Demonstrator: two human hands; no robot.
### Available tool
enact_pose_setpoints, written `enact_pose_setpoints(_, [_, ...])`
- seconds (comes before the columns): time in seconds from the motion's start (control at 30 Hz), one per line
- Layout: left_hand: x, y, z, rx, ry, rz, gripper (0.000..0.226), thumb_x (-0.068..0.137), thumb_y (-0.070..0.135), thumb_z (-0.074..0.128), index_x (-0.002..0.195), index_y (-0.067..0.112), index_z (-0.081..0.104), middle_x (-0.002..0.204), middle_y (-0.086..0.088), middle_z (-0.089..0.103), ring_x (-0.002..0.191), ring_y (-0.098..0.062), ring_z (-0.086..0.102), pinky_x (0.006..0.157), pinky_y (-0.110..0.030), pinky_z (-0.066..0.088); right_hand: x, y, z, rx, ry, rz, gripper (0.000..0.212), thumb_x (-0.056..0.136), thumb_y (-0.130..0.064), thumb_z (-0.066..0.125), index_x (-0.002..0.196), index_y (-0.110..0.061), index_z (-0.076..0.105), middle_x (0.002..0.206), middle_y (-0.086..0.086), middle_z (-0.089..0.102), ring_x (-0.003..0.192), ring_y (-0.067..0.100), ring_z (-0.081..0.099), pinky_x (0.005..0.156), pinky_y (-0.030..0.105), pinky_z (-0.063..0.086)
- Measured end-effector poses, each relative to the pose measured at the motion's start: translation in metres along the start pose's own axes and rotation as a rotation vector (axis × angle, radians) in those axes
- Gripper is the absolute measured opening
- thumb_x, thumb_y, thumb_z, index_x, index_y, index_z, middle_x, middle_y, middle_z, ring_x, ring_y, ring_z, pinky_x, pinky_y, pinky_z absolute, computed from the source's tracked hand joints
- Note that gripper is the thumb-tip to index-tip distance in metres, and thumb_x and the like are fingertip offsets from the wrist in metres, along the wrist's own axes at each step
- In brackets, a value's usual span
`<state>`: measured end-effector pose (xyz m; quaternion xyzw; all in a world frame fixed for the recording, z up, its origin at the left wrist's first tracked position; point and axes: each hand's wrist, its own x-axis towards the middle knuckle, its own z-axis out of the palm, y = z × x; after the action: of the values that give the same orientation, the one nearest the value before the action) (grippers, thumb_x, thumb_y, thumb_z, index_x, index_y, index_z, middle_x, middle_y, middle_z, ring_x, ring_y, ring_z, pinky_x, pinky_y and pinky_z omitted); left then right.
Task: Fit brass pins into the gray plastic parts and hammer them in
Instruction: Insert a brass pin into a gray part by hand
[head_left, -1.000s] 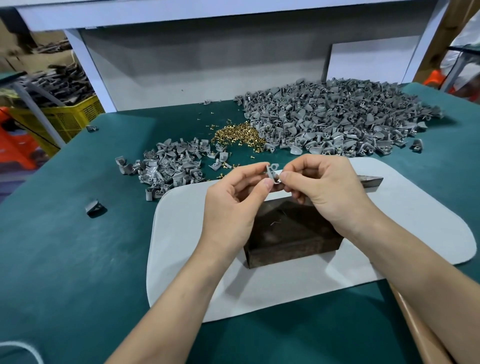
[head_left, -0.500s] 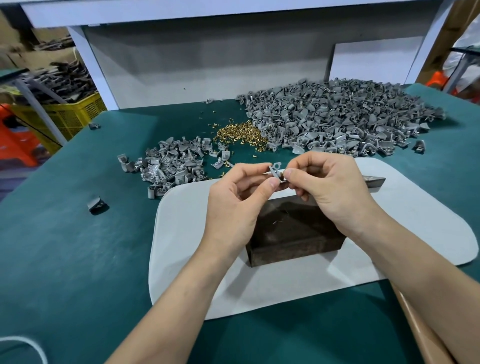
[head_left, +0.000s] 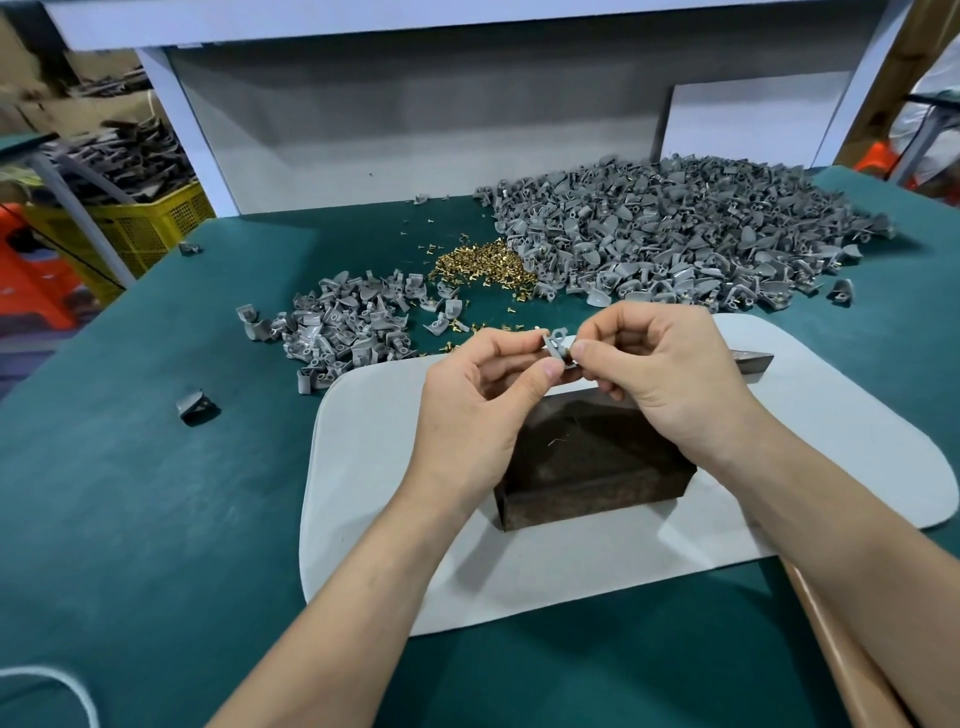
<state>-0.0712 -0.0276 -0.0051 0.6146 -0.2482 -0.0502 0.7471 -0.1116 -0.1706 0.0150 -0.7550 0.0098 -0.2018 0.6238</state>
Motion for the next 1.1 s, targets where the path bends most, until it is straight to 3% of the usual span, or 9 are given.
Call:
enact_pose_setpoints(0.13, [-0.0002,0.0003,0.0000,0.056,-0.006,0.014,0.020,0.080,-0.001,0.069,0.087,0.017,0.066,0.080,0.008,0.071,0.080,-0.003,0.068,0.074,-0.014,0.051,0.0000,0.0008,-0.0006,-0.020,-0.011,-0.002,0.022,0.081,0.000,0.067,0.066,-0.015,0.063,0.050,-0.006,0.055,0.044,0.003,0.046,0.043,0.013,0.039])
enact_pose_setpoints(0.37, [-0.0008,0.0005,0.0002,0.078,-0.027,0.019,0.021,0.079,-0.003,0.069,0.088,0.015,0.066,0.083,0.003,0.071,0.079,-0.003,0.067,0.076,-0.014,0.051,0.0007,0.0016,-0.0028,-0.089,-0.038,-0.021,0.023,0.080,0.003,0.067,0.065,-0.015,0.063,0.051,-0.008,0.053,0.048,0.003,0.046,0.047,0.012,0.039])
enact_pose_setpoints(0.63, [-0.0007,-0.0009,-0.0015,0.043,-0.057,0.001,0.019,0.079,-0.006,0.068,0.089,0.010,0.067,0.075,0.010,0.072,0.075,-0.001,0.068,0.069,-0.013,0.051,0.0011,0.0040,-0.0028,-0.095,-0.060,-0.038,0.026,0.080,0.004,0.066,0.064,-0.017,0.063,0.049,-0.011,0.053,0.047,0.002,0.045,0.047,0.011,0.037])
enact_pose_setpoints(0.93, [0.0004,-0.0032,-0.0040,0.075,-0.065,-0.007,0.020,0.078,-0.006,0.069,0.087,0.012,0.068,0.076,0.008,0.073,0.076,-0.005,0.069,0.071,-0.015,0.053,0.0016,0.0051,-0.0046,-0.096,-0.100,-0.026,0.025,0.080,0.003,0.066,0.063,-0.015,0.061,0.048,-0.010,0.050,0.046,0.003,0.042,0.046,0.014,0.036])
enact_pose_setpoints(1.1, [-0.0002,-0.0026,-0.0012,-0.007,-0.028,-0.044,0.017,0.079,-0.005,0.068,0.085,0.011,0.066,0.080,-0.001,0.074,0.081,-0.017,0.071,0.076,-0.026,0.058,0.0022,0.0071,-0.0038,-0.015,-0.097,0.013,0.021,0.083,0.002,0.064,0.067,-0.012,0.063,0.052,-0.005,0.054,0.047,0.005,0.046,0.044,0.015,0.039])
